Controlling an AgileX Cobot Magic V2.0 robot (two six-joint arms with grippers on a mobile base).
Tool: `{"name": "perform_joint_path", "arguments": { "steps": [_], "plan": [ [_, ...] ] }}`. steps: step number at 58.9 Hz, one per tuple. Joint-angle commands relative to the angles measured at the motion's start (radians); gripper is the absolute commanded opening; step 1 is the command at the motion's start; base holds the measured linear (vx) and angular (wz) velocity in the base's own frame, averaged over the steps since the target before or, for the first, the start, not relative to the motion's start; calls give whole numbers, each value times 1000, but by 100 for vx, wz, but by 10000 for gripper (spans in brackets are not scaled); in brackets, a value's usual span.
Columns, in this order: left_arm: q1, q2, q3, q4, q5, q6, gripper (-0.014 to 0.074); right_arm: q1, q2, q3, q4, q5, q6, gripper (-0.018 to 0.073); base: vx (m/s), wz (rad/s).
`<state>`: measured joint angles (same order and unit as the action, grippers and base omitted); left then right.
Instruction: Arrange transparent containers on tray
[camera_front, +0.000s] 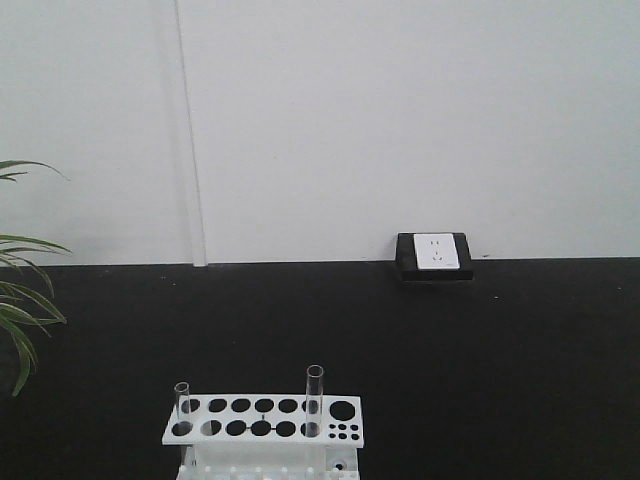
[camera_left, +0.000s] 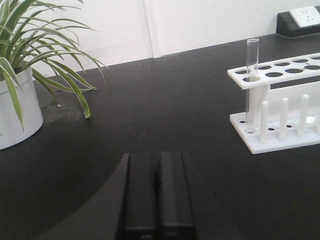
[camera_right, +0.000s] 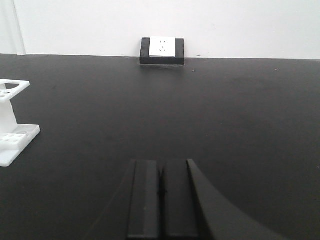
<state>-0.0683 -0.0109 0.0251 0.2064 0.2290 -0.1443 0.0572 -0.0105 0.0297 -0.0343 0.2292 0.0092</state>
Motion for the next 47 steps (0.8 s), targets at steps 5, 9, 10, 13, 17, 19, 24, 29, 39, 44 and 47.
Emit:
{"name": "perform_joint_path", "arguments": {
  "steps": [5, 9, 10, 13, 17, 19, 24, 29, 39, 44, 47],
  "plan": [
    [1, -24, 37, 2, -80, -1, 2, -6, -8, 10, -7, -83, -9, -11, 0, 0],
    [1, -24, 37, 2, -87, -1, 2, -6, -8, 10, -7, -83, -9, -11, 0, 0],
    [1, -24, 37, 2, -89, -1, 2, -6, -8, 10, -7, -83, -9, -11, 0, 0],
    [1, -24, 37, 2, -96, -1, 2, -6, -8, 10, -7, -83, -9, -11, 0, 0],
    [1, -24, 37, 2, -106, -1, 2, -6, -8, 10, -7, -83, -9, -11, 0, 0],
    [1, -24, 37, 2, -110, -1, 2, -6, -8, 10, -7, -83, -9, -11, 0, 0],
    [1, -24, 37, 2, -118, -1, 2, -6, -8, 10, -7, -83, -9, -11, 0, 0],
    [1, -24, 37, 2, -128, -1, 2, -6, -8, 10, -7, -83, -9, -11, 0, 0],
    [1, -24, 37, 2, -175, -1, 2, -6, -8, 10, -7, -83, -9, -11, 0, 0],
    [1, -24, 37, 2, -215, -1, 2, -6, -8, 10, -7, -83, -9, -11, 0, 0],
    [1, -24, 37, 2, -223, -1, 2, -6, -8, 10, -7, -83, -9, -11, 0, 0]
  ]
}}
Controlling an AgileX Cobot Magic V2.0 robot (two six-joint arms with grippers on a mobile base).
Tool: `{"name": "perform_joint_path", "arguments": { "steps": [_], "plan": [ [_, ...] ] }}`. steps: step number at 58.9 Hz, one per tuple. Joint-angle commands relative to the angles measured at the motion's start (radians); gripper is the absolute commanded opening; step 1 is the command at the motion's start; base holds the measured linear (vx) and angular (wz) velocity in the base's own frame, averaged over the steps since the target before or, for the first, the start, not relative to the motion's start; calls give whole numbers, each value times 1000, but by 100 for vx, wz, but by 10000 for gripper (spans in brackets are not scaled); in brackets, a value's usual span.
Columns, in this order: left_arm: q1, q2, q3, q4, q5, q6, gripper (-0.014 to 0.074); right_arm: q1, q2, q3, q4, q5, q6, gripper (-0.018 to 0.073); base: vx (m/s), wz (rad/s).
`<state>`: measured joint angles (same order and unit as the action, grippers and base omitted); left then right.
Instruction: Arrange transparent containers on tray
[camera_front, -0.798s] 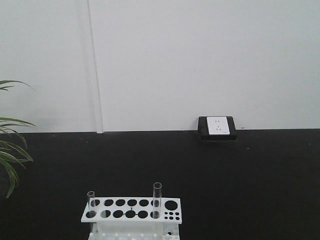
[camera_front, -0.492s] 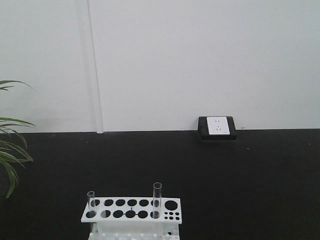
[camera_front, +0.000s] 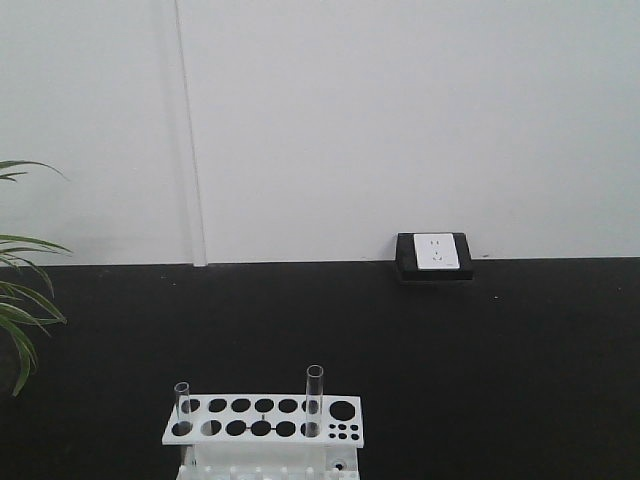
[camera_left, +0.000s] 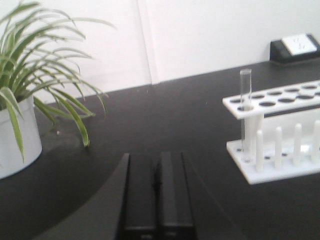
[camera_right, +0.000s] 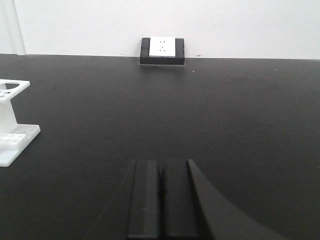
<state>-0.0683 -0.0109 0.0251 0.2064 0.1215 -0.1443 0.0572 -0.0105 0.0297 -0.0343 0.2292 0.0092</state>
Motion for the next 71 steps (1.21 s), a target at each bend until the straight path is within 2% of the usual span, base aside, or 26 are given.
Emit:
{"name": "perform_joint_path", "arguments": {
  "steps": [1, 20, 28, 37, 41, 48, 54, 60, 65, 71],
  "plan": [
    [1, -24, 37, 2, -115, -1, 2, -6, -8, 10, -7, -83, -9, -11, 0, 0],
    [1, -24, 37, -6, -198, -21, 2, -6, -8, 10, 14, -132, -9, -11, 0, 0],
    [1, -24, 26, -6, -263, -21, 2, -6, -8, 10, 14, -235, -9, -11, 0, 0],
    [1, -24, 26, -7, -406, -22, 2, -6, -8, 10, 16, -383, -9, -11, 0, 0],
    [1, -24, 4, -7, -427, -49, 2, -6, -8, -6, 34, -445, -1, -11, 0, 0],
    [1, -16, -112, -6, -345, -45, 2, -6, 12, -94, 34, -398, -2, -11, 0, 0],
    [1, 23, -272, 3, -211, -21, 2, -6, 94, -245, 0, -285, -9, -11, 0, 0],
    [1, 114, -429, 6, -70, 4, 2, -6, 192, -374, -53, -229, -9, -11, 0, 0],
    [1, 197, -543, 6, -11, 39, 2, -6, 290, -458, -60, -229, -9, -11, 0, 0],
    [1, 290, -609, 5, -3, 44, 4, -6, 385, -523, -49, -229, -9, -11, 0, 0]
  ]
}}
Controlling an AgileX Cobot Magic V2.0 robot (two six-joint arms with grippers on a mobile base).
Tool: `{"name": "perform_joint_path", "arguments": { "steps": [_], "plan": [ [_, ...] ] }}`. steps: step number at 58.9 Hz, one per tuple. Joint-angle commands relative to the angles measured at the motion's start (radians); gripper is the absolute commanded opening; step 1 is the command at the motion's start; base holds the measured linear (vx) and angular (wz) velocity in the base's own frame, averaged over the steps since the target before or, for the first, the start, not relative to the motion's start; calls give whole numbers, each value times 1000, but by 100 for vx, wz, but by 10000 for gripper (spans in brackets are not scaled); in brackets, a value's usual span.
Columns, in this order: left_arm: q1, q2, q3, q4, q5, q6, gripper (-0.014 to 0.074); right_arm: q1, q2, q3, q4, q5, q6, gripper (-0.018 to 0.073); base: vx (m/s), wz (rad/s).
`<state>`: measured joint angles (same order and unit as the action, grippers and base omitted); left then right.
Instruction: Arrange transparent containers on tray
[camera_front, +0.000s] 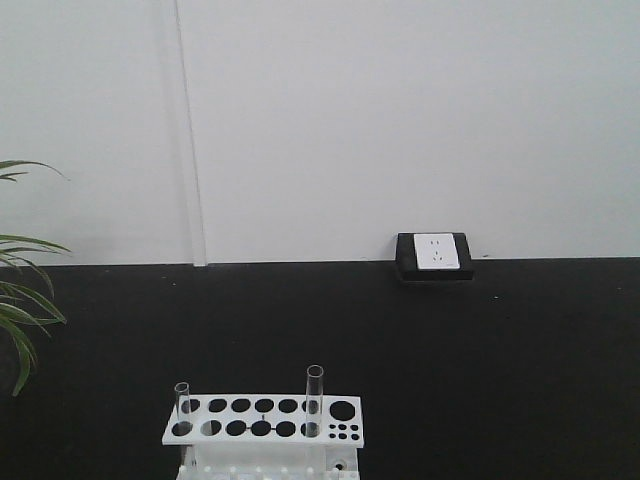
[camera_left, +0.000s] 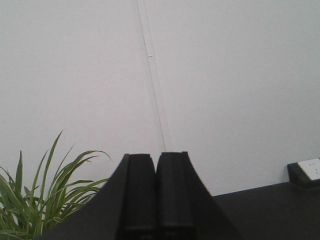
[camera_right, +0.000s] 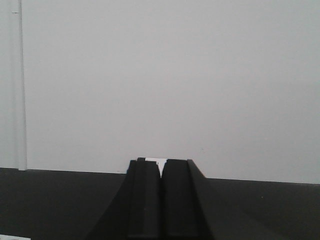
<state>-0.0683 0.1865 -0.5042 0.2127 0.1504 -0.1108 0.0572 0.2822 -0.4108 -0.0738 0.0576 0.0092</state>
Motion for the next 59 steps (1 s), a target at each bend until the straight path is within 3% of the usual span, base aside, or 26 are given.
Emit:
{"name": "perform_joint_path", "arguments": {
  "steps": [1, 14, 28, 46, 59],
  "plan": [
    [1, 105, -84, -1, -34, 10, 4, -6, 112, -88, -9, -58, -9, -11, 0, 0],
    [1, 249, -91, -13, -43, -2, 26, -6, 255, -102, -9, -71, -9, -4, 0, 0],
    [1, 377, -91, -12, 19, 0, 144, -6, 339, -102, -9, -71, -9, 55, 0, 0],
    [1, 520, -91, -12, 37, 0, 443, -6, 386, -101, -10, -71, -9, 283, 0, 0],
    [-2, 663, -91, -14, 8, -1, 486, -6, 389, -99, -11, -70, -9, 444, 0, 0]
  ]
}}
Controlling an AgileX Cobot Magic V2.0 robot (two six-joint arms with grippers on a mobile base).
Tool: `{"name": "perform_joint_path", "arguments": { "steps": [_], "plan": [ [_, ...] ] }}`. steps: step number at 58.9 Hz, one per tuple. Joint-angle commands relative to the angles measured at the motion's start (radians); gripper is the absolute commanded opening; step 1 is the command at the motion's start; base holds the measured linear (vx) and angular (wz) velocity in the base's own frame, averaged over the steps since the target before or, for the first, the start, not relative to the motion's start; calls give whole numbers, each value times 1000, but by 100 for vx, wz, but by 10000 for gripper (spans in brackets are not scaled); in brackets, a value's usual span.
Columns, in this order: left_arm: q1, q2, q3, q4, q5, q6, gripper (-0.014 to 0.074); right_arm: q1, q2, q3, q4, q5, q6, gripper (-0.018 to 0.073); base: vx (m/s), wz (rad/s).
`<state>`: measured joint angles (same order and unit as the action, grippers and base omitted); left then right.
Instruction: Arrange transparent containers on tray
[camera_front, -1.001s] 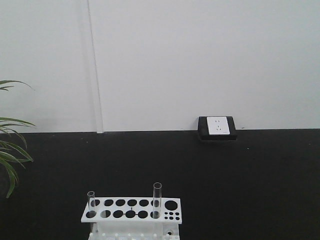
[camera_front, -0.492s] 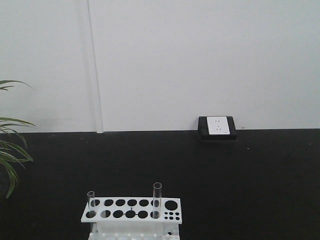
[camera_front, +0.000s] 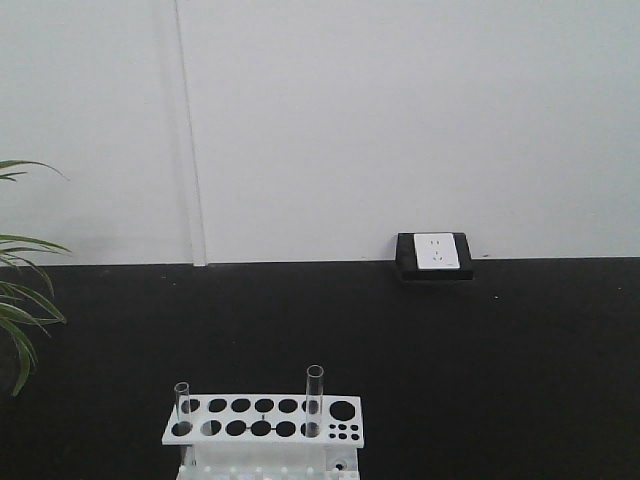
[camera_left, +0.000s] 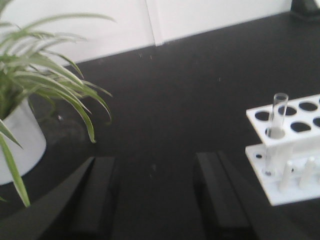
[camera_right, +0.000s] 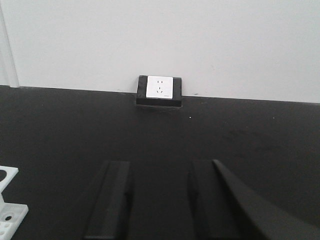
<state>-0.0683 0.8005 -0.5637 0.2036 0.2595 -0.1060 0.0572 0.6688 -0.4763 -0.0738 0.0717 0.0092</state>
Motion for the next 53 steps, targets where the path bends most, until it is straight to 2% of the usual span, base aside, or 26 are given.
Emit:
{"name": "perform_joint_path", "arguments": {
  "steps": [1, 11, 21, 31, 42, 53],
  "plan": [
    [-2, 59, -31, -5, -104, -6, 486, -6, 3, -34, -11, -84, -9, 449, 0, 0],
    [-43, 180, -31, -6, -275, -6, 486, -6, 3, -34, -11, -84, -9, 467, 0, 0],
    [-137, 332, -31, -3, -470, -5, 486, -6, 3, -31, -11, -84, -9, 467, 0, 0],
    [-211, 483, -31, -3, -582, -3, 486, -6, 3, -31, -11, -81, -9, 467, 0, 0],
    [-221, 613, -31, -3, -752, -5, 486, -6, 3, -31, -13, -81, -9, 467, 0, 0],
    [-221, 693, -31, -5, -869, -14, 486, -6, 3, -31, -13, -81, -9, 467, 0, 0]
  ]
}}
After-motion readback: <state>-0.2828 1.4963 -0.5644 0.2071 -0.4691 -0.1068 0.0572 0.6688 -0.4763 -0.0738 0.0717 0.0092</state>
